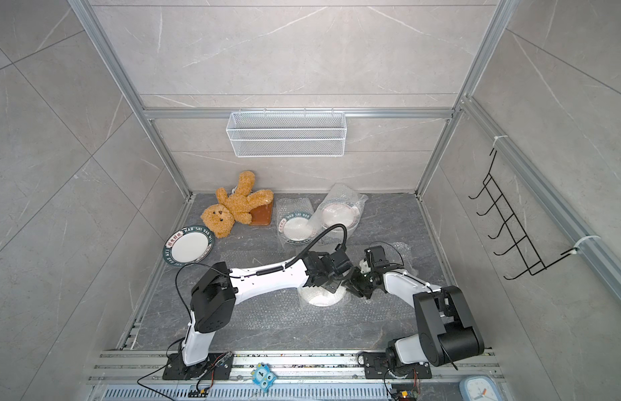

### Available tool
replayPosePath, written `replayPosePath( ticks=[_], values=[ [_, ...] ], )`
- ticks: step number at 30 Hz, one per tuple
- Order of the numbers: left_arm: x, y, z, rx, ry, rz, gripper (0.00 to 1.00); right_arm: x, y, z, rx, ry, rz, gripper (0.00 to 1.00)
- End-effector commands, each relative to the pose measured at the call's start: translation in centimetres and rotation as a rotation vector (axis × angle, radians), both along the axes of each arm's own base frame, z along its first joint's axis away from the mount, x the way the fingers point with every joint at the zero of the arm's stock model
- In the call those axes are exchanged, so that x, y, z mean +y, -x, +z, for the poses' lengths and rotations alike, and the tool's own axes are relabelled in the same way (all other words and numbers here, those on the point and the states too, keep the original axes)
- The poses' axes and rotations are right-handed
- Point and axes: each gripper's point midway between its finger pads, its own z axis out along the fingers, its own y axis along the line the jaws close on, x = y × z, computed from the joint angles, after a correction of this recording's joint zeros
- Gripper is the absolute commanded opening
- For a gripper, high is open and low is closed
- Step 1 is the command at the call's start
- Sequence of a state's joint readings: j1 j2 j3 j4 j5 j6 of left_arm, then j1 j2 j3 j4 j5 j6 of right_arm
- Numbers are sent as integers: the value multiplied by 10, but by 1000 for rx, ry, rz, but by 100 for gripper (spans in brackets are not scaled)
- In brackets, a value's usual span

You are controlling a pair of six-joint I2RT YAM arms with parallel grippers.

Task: Unpack dinner plates from bubble wrap
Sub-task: Unwrap the bubble wrap.

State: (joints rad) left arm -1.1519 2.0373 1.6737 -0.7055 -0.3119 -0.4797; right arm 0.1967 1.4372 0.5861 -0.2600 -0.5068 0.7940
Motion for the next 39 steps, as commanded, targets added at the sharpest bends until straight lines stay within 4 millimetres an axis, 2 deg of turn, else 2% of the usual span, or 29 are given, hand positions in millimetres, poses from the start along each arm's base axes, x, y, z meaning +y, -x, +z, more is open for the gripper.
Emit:
replayPosePath(
  ticks=[1,9,14,17,24,29,35,39],
  values=[
    [-12,-9,56,-60,144,6,0,-11,19,-25,99,65,-45,29],
    [8,-10,70,-64,184,56,0,-10,16,-16,73,57,-47,29],
    [33,-8,79,-71,220,134,0,-11,12,-2,28,68,-24,29],
    [60,-11,80,-92,247,272,0,-7,8,7,-3,50,5,30],
    [119,-2,67,-75,318,533,30,-11,1,31,-71,92,47,33],
    [171,9,53,-81,355,694,43,-15,0,45,-109,128,75,37],
    [248,19,23,2,378,894,54,-20,0,59,-142,162,98,46],
    [294,25,19,33,437,999,64,-22,2,65,-154,182,114,50]
  ],
)
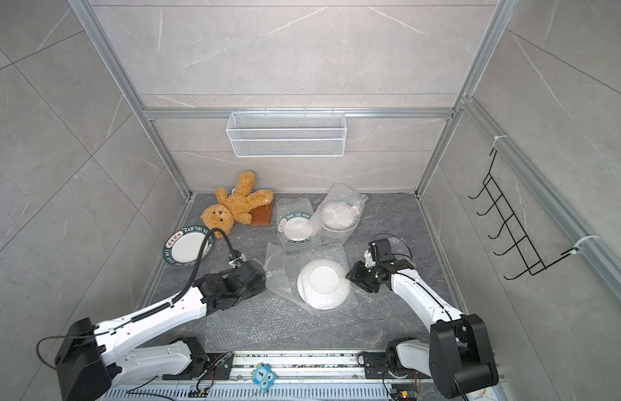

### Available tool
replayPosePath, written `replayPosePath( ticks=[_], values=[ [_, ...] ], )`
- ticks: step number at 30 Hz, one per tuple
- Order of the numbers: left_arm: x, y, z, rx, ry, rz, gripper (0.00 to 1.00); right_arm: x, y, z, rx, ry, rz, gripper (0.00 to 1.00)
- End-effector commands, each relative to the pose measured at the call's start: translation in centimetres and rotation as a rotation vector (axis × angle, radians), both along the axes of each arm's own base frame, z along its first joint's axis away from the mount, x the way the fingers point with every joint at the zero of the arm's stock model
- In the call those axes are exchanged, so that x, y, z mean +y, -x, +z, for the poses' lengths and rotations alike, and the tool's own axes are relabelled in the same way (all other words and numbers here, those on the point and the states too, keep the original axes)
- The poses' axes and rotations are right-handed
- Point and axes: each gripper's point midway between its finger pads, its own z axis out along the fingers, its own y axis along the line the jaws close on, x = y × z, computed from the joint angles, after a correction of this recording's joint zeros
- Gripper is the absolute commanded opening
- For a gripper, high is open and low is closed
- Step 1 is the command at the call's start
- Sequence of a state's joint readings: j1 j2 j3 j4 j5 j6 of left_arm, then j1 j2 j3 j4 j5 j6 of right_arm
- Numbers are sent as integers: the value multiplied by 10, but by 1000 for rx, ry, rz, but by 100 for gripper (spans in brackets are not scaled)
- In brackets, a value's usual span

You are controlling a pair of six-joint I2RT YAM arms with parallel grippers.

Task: Unpack dinner plates from bubble wrap
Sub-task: Unwrap the bubble wrap.

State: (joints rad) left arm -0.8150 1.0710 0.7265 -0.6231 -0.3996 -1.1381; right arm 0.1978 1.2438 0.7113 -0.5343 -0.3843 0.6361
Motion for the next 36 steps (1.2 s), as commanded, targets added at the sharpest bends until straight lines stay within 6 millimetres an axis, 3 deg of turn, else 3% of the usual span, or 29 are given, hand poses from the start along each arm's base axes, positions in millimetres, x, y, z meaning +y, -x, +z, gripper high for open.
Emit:
replayPosePath(
  ticks=[1,4,7,9,11,15,17,25,31,36],
  values=[
    [28,7,7,5,80,80,65,-5,5,10,-11,46,32,52],
    [53,6,30,-57,80,106,72,-7,6,16,-27,62,41,59],
    [52,-2,63,-130,110,49,77,-9,6,22,-44,75,45,62],
    [37,-10,84,-167,140,-43,78,-9,7,24,-48,86,52,62],
    [8,-16,100,-174,207,-170,78,-9,9,26,-51,98,58,62],
    [-56,-21,111,-141,393,-399,78,-6,11,29,-56,120,74,63],
    [-77,-22,99,-92,443,-449,78,-1,12,30,-63,132,89,65],
    [-117,-21,21,109,545,-440,78,40,17,35,-102,248,209,72],
    [-107,-14,-34,230,491,-361,78,85,21,26,-109,302,311,72],
    [-89,-2,-60,288,425,-301,77,124,29,12,-101,314,388,66]
  ],
)
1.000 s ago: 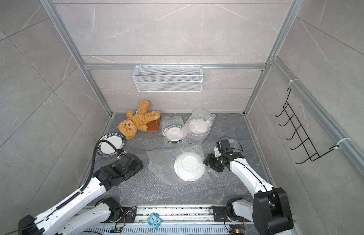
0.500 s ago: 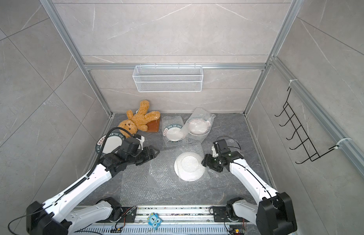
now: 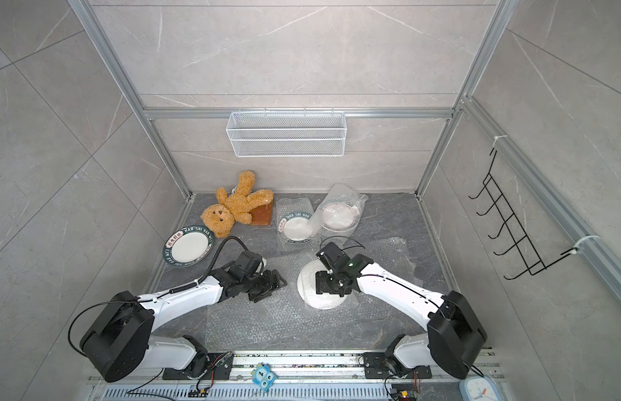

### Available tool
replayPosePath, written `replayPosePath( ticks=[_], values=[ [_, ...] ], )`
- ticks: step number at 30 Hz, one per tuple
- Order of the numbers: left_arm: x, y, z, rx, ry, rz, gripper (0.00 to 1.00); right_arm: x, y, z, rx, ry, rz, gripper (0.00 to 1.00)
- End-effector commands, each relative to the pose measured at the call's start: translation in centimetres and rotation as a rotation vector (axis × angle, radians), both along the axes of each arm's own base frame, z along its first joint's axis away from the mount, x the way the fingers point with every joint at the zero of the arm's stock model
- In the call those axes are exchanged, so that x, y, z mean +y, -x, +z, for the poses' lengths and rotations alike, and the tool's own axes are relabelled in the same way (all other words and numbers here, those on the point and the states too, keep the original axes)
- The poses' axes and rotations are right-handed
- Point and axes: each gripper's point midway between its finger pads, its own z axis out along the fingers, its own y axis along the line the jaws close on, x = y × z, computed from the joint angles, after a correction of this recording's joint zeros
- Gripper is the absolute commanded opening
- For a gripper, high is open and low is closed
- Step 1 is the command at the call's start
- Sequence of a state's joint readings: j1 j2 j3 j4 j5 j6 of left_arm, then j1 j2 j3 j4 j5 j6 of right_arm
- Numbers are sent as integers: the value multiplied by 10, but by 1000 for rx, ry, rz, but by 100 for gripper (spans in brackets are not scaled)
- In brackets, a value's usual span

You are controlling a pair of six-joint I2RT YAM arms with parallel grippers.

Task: Unpack dinner plates from bubble wrap
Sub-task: Unwrap the bubble wrap.

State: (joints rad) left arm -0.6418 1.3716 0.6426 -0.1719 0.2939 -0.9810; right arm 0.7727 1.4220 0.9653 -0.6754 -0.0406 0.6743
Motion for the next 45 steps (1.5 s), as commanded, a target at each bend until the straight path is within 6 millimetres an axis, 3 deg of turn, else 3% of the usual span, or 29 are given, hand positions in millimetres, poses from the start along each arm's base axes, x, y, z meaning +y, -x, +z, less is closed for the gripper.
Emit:
replayPosePath(
  ticks=[1,9,16,33,38,45],
  values=[
    [4,1,-5,11,-12,28,77,25,-5,-3,-23,13,6,65],
    [22,14,-23,54,-93,49,77,64,7,-21,-20,115,70,65],
    [31,16,-26,51,-129,59,76,54,7,-37,-44,276,48,61],
    [32,12,-20,25,-124,72,76,54,9,-54,-78,375,49,38],
    [33,13,-21,26,-129,74,76,50,7,-51,-95,394,42,29],
    [31,10,-17,9,-120,74,76,40,2,-27,-147,405,29,4]
  ],
)
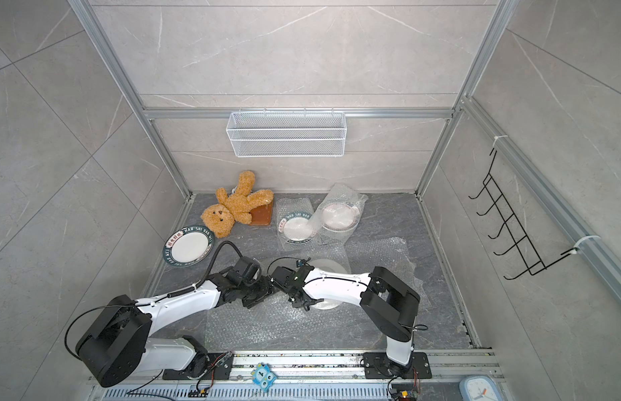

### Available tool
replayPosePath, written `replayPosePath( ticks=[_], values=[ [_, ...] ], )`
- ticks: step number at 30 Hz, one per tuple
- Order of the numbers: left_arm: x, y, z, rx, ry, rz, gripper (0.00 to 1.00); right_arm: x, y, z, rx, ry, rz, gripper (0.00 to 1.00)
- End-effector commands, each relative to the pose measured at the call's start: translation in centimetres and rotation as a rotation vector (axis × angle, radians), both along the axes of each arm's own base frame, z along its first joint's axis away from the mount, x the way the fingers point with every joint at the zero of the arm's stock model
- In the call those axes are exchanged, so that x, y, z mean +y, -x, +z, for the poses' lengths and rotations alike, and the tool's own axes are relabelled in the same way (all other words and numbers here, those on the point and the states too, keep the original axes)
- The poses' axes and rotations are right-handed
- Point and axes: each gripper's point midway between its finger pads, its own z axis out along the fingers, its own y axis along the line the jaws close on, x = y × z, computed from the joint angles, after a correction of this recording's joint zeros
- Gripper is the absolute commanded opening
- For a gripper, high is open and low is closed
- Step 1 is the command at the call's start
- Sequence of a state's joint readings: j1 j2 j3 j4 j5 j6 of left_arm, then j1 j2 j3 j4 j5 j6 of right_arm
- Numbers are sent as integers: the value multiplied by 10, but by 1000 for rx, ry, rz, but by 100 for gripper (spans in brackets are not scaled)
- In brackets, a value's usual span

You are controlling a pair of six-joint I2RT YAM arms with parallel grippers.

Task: Unpack dinner plates from bubble wrap
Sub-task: Unwrap the bubble wrap.

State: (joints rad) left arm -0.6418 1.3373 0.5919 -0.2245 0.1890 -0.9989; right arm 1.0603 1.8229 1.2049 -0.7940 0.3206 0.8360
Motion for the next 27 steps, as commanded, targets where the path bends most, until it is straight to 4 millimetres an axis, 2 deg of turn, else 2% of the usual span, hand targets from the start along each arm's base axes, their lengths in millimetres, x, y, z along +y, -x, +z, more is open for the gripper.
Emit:
replayPosePath(
  ticks=[1,6,9,13,17,23,27],
  values=[
    [4,3,0,3,-16,4,75,-8,-6,30,-66,6,-9,2],
    [3,2,1,-3,-7,2,75,-25,-13,64,-128,-13,-29,0],
    [5,2,2,-8,-20,-3,76,-52,-24,84,-157,-16,-92,0],
    [6,2,1,-6,-27,-3,76,-98,-37,103,-190,-59,-195,0],
    [5,1,1,-5,-26,-6,76,-139,-43,106,-188,-87,-285,0],
    [8,0,-2,5,-43,1,76,-201,-47,93,-161,-33,-451,0],
    [9,-2,-2,4,-46,5,75,-234,-49,87,-156,-28,-571,0]
  ],
)
